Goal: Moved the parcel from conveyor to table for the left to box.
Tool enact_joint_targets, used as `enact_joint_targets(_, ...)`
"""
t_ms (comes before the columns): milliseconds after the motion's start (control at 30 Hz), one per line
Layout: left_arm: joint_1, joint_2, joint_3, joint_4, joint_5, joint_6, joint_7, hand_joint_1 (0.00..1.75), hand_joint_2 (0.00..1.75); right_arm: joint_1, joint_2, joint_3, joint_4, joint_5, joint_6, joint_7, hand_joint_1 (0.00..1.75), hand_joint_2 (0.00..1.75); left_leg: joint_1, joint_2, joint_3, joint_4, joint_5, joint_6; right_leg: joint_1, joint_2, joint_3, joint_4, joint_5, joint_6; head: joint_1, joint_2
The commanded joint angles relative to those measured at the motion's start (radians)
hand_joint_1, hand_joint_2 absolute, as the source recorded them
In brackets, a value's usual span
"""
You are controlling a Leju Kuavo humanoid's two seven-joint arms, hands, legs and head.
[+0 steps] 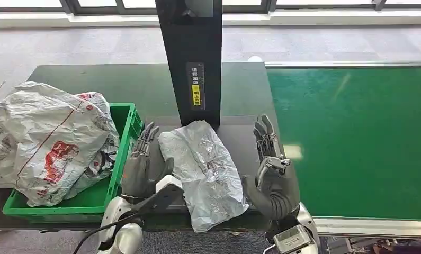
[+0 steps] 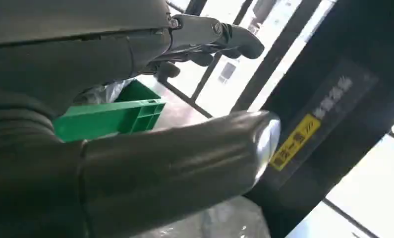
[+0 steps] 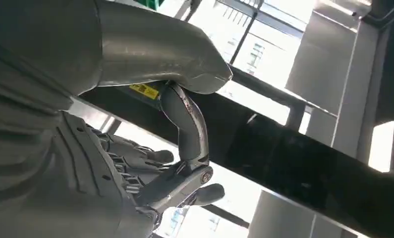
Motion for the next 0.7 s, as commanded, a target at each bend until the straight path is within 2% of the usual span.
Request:
enact_joint_targets(33,-0.018,0.056,-0.169,0.219,-0.272,-0.143,0.093,0.0,1.75,-0.017,-0.09,0.056,-0.023,-0.03,0.007,0.004,0.0,1.75,0.0,-0.002,0.002,-0.001,-0.001,0.002,0.0,-0.002,0.003,-0.002,-0.001,0.001,0.0,0.0)
enact_joint_targets(67,-0.015,0.065,-0.185,0.248,-0.296,-0.231,0.11,0.0,1.75,-0.023,-0.095,0.058,-0.019,-0.033,0.011,0.004,0.0,1.75,0.0,-0.001,0.003,-0.002,-0.001,0.002,0.0,-0.002,0.004,-0.002,-0.001,0.001,0.0,0.0)
enact_joint_targets(200,-0.014,0.074,-0.187,0.345,-0.304,-0.189,0.093,0.0,1.75,-0.035,-0.095,0.05,-0.005,-0.04,0.007,0.004,0.0,1.75,-0.001,0.001,0.004,-0.003,-0.001,0.002,-0.001,0.0,0.004,-0.003,0.0,0.0,0.0,0.0)
enact_joint_targets(400,-0.019,0.075,-0.177,0.302,-0.28,-0.22,0.059,0.0,1.75,-0.03,-0.087,0.04,-0.01,-0.035,0.002,0.004,0.0,1.75,0.0,0.0,0.003,-0.001,-0.002,0.002,0.0,-0.001,0.004,-0.002,-0.001,0.0,0.0,0.0)
enact_joint_targets(700,-0.058,0.073,-0.173,0.345,-0.264,-0.25,0.033,0.0,1.75,-0.007,-0.077,0.019,-0.033,-0.024,0.004,0.004,0.0,1.75,0.001,0.0,0.002,0.0,-0.002,0.002,0.001,-0.002,0.003,-0.002,-0.001,0.001,0.0,0.0)
